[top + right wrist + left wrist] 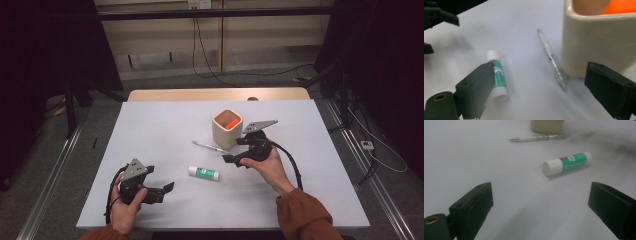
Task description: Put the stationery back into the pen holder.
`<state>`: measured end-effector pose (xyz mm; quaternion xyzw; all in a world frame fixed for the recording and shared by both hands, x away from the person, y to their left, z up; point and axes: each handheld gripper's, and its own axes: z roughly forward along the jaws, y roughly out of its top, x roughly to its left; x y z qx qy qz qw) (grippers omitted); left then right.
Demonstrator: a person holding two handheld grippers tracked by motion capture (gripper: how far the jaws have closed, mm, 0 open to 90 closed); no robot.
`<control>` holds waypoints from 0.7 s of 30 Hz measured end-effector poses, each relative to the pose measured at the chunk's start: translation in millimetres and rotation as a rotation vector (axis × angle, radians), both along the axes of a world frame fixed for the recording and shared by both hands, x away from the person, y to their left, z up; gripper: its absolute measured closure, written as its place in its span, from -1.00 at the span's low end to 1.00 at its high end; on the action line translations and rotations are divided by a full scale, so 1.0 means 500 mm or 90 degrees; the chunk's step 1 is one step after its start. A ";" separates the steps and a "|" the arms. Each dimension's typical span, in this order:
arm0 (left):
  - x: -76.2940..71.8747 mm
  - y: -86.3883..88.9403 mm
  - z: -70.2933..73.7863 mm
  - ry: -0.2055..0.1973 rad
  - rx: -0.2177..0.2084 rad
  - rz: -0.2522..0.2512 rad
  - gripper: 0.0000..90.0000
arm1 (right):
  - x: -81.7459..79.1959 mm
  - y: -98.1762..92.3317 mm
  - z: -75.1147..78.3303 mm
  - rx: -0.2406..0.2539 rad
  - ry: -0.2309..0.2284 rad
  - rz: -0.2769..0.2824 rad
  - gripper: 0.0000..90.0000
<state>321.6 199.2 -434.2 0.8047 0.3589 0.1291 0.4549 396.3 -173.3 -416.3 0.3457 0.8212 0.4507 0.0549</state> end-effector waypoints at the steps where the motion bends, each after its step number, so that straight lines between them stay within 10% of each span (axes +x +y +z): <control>1: 0.000 0.000 0.000 0.000 0.000 0.000 -0.87 | 0.000 0.000 0.000 0.000 0.000 0.000 -0.76; 21: 0.000 0.000 0.000 0.000 0.000 -0.001 -0.87 | 0.002 0.120 -0.009 -0.112 0.023 0.153 -0.41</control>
